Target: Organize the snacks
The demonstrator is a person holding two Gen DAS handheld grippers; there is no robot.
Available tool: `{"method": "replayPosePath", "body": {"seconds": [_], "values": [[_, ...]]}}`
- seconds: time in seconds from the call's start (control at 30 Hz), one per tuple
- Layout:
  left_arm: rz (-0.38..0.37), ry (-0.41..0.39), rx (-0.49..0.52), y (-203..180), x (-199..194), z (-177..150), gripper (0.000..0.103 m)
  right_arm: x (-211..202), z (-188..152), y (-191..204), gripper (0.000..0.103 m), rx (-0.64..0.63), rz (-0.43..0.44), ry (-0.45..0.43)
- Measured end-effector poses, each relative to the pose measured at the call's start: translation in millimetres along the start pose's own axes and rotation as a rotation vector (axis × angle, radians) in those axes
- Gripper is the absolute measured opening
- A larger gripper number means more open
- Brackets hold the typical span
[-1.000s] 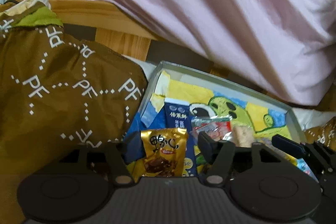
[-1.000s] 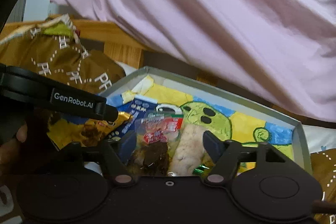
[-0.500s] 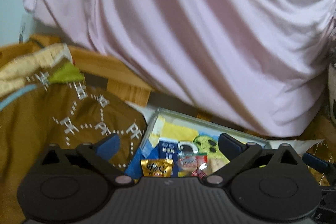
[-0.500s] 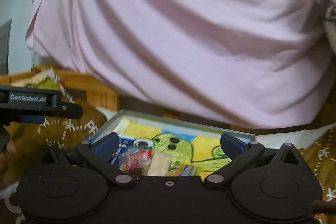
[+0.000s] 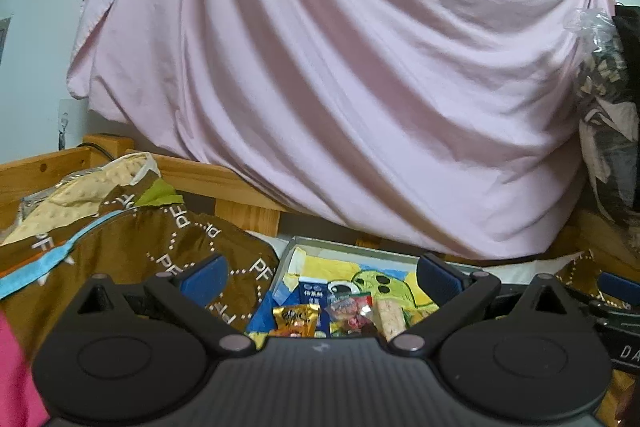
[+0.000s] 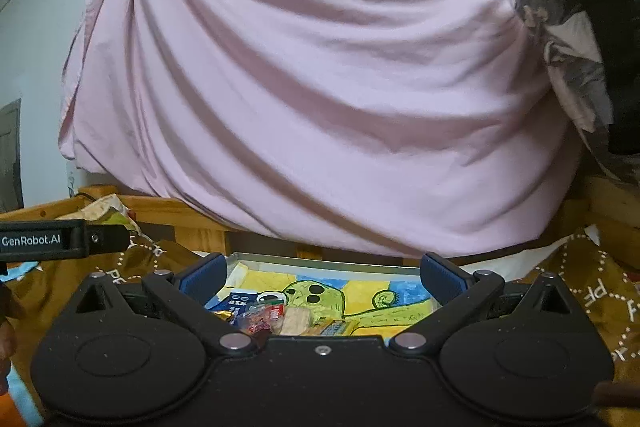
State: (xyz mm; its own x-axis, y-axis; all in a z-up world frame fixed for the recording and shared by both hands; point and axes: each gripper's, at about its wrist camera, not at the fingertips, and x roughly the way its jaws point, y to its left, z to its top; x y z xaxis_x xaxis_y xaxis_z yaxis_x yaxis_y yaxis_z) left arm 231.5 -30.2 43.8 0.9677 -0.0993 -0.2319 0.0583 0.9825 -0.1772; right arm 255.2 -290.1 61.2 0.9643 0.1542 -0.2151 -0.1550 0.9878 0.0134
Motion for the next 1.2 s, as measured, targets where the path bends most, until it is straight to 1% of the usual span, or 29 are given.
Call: {"method": "replayPosePath", "body": {"seconds": [0.2,0.33,0.47,0.67,0.83,0.97,1.2], "values": [[0.015,0.004,0.020,0,-31,-14,0.103,-40,-11,3,0.102,-0.024,-0.001,-0.001],[0.026,0.012,0.032,1,-49,-25,0.103,-58,-17,3,0.102,-0.015,0.005,0.019],[0.019,0.032,0.036,0,-61,-33,0.103,-73,-25,5,0.102,-0.022,0.001,0.037],[0.002,0.055,0.085,-9,-76,-46,0.103,-94,-35,3,0.102,-0.014,-0.019,0.066],[0.007,0.076,0.071,-6,-85,-54,0.103,-106,-40,2,0.102,0.007,-0.034,0.092],[0.031,0.104,0.070,-3,-89,-61,0.103,-112,-46,3,0.102,0.012,-0.036,0.122],[0.066,0.145,0.077,1,-98,-71,0.103,-115,-54,9,0.102,-0.016,-0.049,0.164]]}}
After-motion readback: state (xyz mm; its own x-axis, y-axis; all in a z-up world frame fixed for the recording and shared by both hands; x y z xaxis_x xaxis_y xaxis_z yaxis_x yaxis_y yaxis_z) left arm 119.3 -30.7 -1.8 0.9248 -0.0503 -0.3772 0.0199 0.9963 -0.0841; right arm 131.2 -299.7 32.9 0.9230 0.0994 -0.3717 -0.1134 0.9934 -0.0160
